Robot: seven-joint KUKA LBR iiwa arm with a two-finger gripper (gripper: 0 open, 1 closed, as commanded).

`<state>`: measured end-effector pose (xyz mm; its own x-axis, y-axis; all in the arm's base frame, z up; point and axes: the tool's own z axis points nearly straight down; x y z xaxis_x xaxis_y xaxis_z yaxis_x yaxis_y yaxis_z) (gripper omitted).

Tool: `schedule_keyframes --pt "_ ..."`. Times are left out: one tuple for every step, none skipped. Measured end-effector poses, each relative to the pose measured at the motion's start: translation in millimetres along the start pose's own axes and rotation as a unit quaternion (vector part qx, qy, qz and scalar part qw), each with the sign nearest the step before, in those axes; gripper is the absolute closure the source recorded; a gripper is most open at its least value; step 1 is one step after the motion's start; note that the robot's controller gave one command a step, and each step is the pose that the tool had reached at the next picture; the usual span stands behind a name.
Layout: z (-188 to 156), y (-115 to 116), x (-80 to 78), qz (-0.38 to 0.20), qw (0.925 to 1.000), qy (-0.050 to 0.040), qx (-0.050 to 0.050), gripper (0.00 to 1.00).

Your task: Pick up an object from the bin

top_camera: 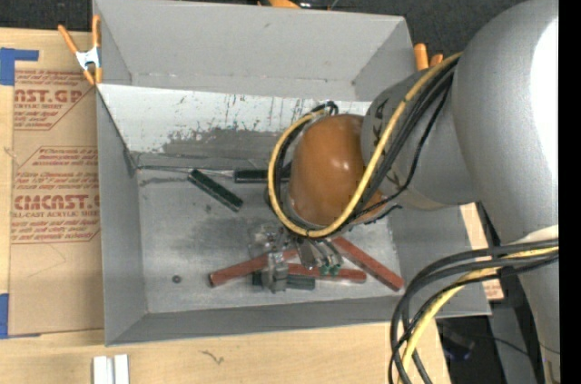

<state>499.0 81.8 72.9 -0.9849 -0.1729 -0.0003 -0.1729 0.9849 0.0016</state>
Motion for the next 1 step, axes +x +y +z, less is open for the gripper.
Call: schedule_keyframes --pt "-132.2 -9.6 -2.0 -0.03 0.9996 -0.0042 0.001 1.0"
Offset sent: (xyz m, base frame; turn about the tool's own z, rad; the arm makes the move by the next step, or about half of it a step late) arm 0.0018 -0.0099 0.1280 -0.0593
